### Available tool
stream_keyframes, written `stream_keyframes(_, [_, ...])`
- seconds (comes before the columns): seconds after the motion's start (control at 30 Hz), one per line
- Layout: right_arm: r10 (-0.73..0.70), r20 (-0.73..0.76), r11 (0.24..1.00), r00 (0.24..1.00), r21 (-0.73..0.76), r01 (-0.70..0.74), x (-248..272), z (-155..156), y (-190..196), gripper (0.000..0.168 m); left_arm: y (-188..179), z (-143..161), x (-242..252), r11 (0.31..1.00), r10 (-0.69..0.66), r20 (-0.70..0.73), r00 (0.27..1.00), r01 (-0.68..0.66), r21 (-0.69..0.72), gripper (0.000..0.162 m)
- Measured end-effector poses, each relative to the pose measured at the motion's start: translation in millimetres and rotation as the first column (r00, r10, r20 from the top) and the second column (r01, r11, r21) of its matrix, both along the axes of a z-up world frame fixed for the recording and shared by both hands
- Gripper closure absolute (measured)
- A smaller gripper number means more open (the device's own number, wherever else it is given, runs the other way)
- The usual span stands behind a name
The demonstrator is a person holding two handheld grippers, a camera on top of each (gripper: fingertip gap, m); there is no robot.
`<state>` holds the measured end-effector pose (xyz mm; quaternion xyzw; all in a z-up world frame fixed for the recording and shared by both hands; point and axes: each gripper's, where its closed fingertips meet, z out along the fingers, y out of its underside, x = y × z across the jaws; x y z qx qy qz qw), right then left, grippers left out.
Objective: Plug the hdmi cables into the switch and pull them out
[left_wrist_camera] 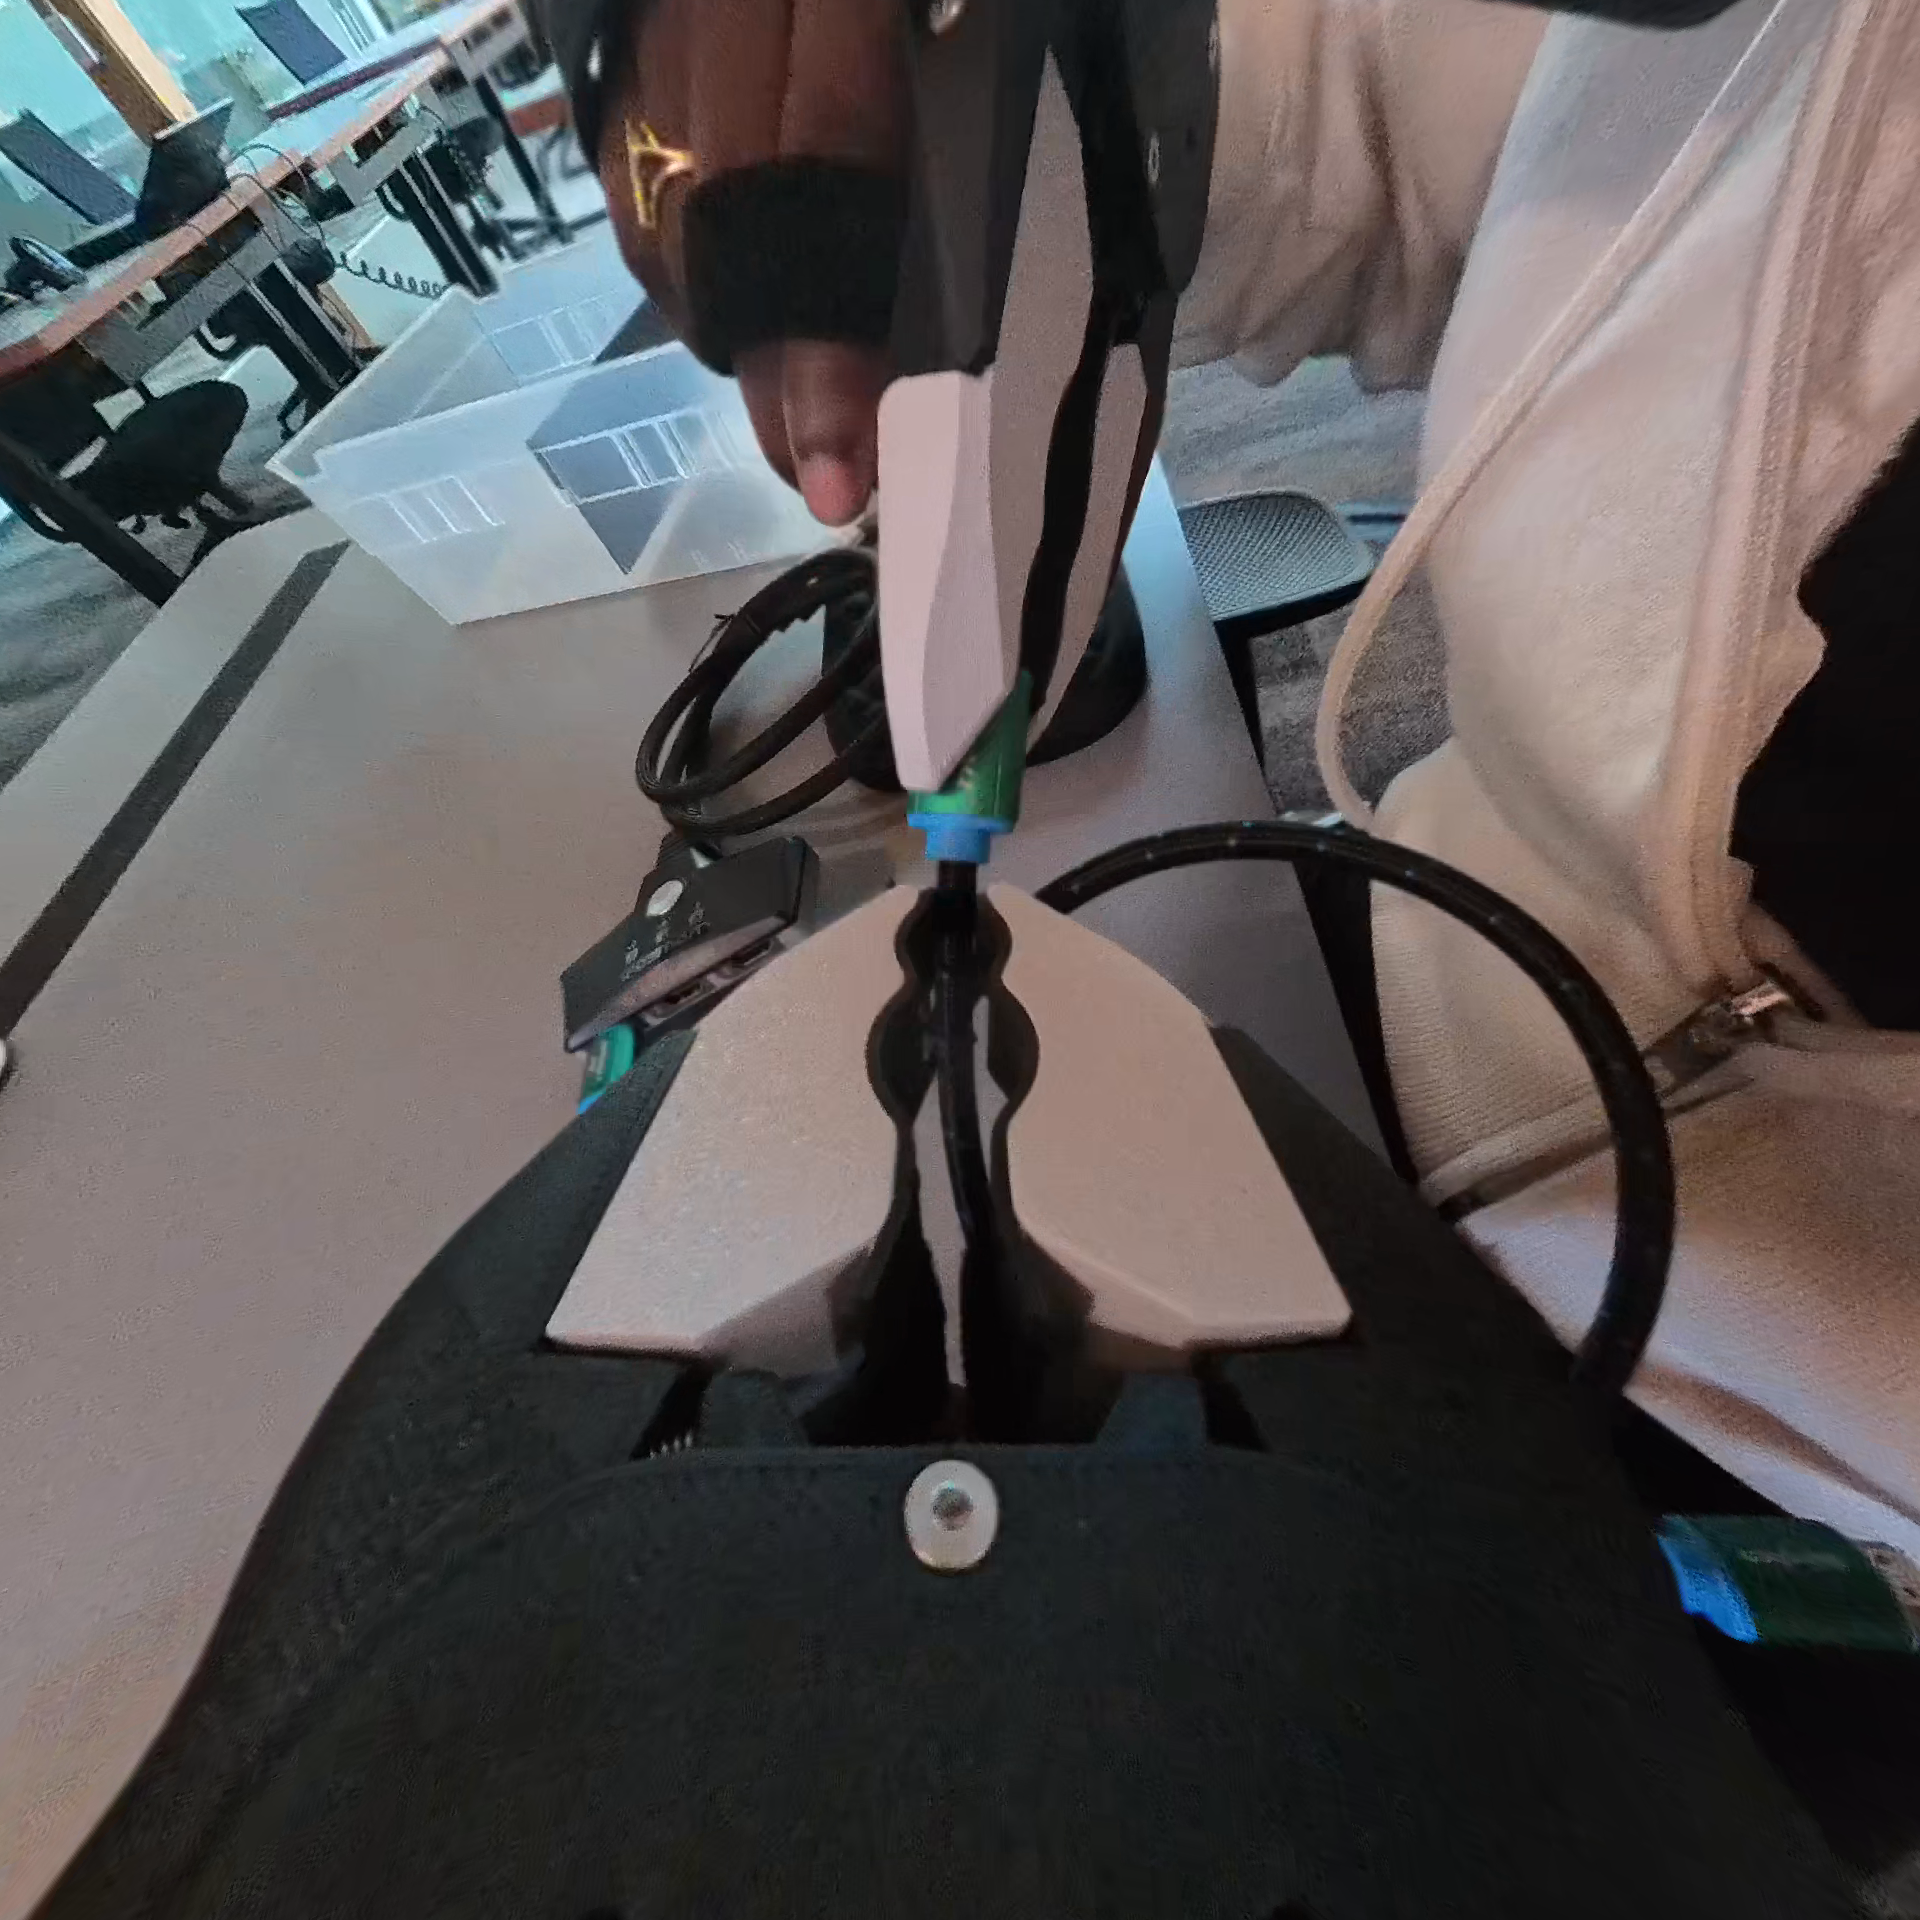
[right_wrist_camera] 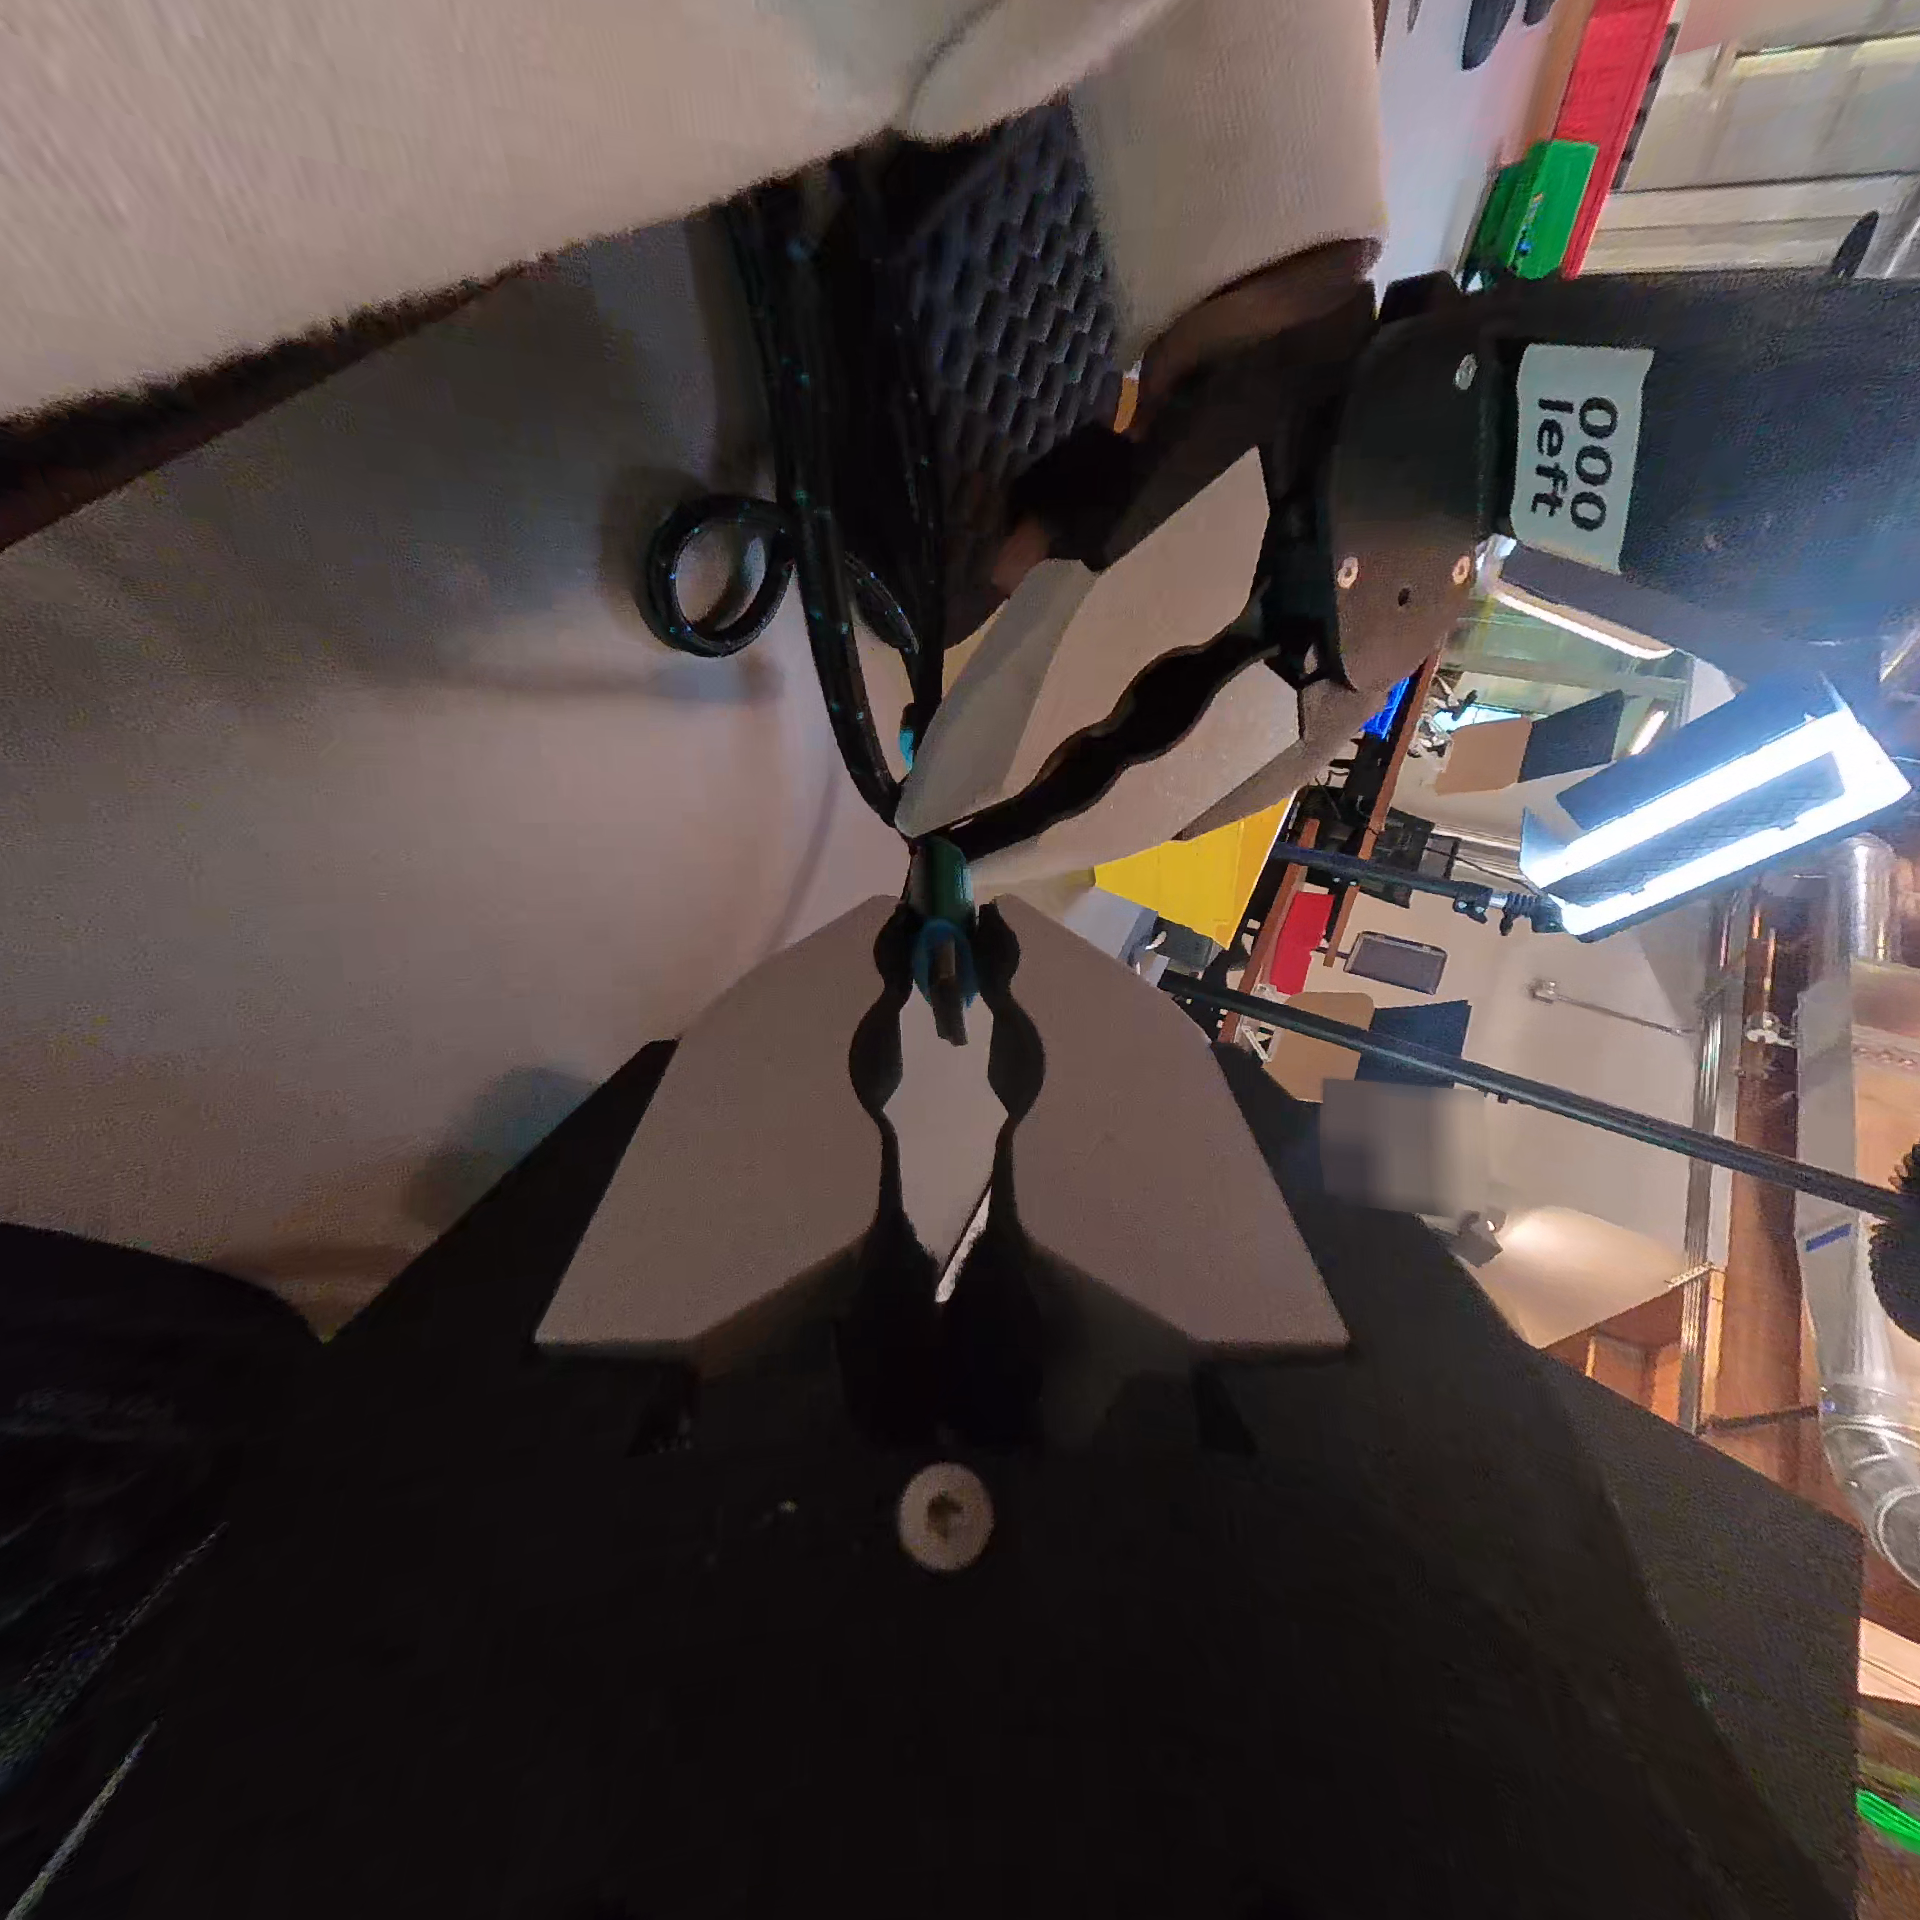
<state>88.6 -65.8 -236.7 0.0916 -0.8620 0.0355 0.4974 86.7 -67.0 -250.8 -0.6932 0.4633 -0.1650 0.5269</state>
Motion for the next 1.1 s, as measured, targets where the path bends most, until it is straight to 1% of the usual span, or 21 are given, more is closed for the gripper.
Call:
stream_keyframes(0.1, [-0.001,-0.022,1.000,1.000,0.014,0.002,3,1,-2,0.156,-8,-1,-1,0.999,0.034,0.008,0.999,-0.034,-0.009,0.154])
stream_keyframes(0.13, [-0.009,-0.027,0.999,1.000,0.030,0.009,3,1,-2,0.156,-9,-5,-6,0.997,0.067,-0.032,0.997,-0.068,-0.021,0.155])
stream_keyframes(0.2, [-0.066,-0.063,0.996,0.996,0.057,0.070,4,8,12,0.156,-8,-27,-38,0.975,0.198,-0.201,0.960,-0.214,-0.063,0.154])
stream_keyframes(0.27, [-0.066,-0.052,0.998,0.996,-0.023,0.065,10,14,15,0.156,-17,-25,-42,0.974,0.194,-0.140,0.971,-0.207,-0.086,0.154])
stream_keyframes(0.33, [-0.052,-0.060,0.999,0.997,0.002,0.052,9,13,12,0.156,-19,-24,-41,0.980,0.187,-0.199,0.962,-0.197,-0.034,0.154])
stream_keyframes(0.37, [-0.053,-0.054,0.998,0.997,0.021,0.054,8,12,12,0.156,-16,-18,-39,0.981,0.192,-0.215,0.958,-0.191,0.027,0.149])
stream_keyframes(0.4, [-0.040,-0.046,0.999,0.998,0.016,0.041,6,10,10,0.156,-14,-9,-33,0.983,0.180,-0.187,0.966,-0.170,0.069,0.133])
stream_keyframes(0.43, [-0.022,-0.047,1.000,0.999,0.005,0.022,4,9,8,0.156,-12,3,-26,0.984,0.165,-0.133,0.977,-0.154,0.088,0.123])
stream_keyframes(0.47, [-0.015,-0.048,1.000,0.999,0.005,0.016,2,8,9,0.156,-9,16,-20,0.984,0.155,-0.071,0.985,-0.148,0.099,0.122])
stream_keyframes(0.53, [0.000,-0.062,1.000,0.998,0.004,0.000,0,9,8,0.156,-1,31,-13,0.982,0.154,0.006,0.988,-0.154,0.113,0.127])
stream_keyframes(0.6, [0.026,-0.066,0.999,0.997,-0.022,-0.028,-1,10,4,0.156,5,18,-5,0.988,0.135,-0.057,0.989,-0.130,0.079,0.133])
stream_keyframes(0.67, [0.032,-0.071,0.999,0.997,-0.039,-0.035,-1,9,3,0.156,13,2,-1,0.988,0.143,-0.125,0.982,-0.133,0.084,0.150])
stream_keyframes(0.7, [0.023,-0.066,0.999,0.998,-0.044,-0.026,-1,7,5,0.156,14,-1,2,0.987,0.146,-0.118,0.982,-0.136,0.086,0.154])
stream_keyframes(0.77, [0.007,-0.063,0.995,0.998,-0.096,-0.013,0,3,10,0.156,17,-5,3,0.982,0.182,-0.079,0.980,-0.177,0.072,0.155])
stream_keyframes(0.83, [-0.042,-0.048,0.976,0.998,-0.215,0.031,-3,0,19,0.155,22,-9,0,0.966,0.258,-0.062,0.964,-0.257,0.033,0.155])
stream_keyframes(0.87, [-0.094,0.007,0.953,0.996,-0.288,0.092,-4,-3,29,0.154,25,-11,-2,0.955,0.298,-0.079,0.951,-0.297,0.024,0.155])
stream_keyframes(0.9, [-0.152,0.093,0.920,0.984,-0.352,0.175,-4,-7,43,0.147,29,-13,-4,0.941,0.338,-0.107,0.935,-0.337,0.026,0.155])
stream_keyframes(0.93, [-0.190,0.201,0.872,0.961,-0.415,0.259,-3,-12,56,0.132,34,-14,-8,0.926,0.377,-0.147,0.914,-0.378,0.026,0.155])
stream_keyframes(0.97, [-0.208,0.313,0.809,0.927,-0.477,0.343,-1,-14,67,0.116,38,-16,-11,0.912,0.407,-0.181,0.895,-0.410,0.024,0.155])
stream_keyframes(1.03, [-0.184,0.545,0.685,0.818,-0.526,0.504,6,-21,86,0.098,47,-22,-13,0.897,0.430,-0.220,0.876,-0.442,-0.007,0.155])
stream_keyframes(1.1, [-0.214,0.657,0.616,0.723,-0.484,0.622,4,-27,111,0.102,52,-29,-14,0.889,0.432,-0.220,0.875,-0.454,-0.059,0.155])
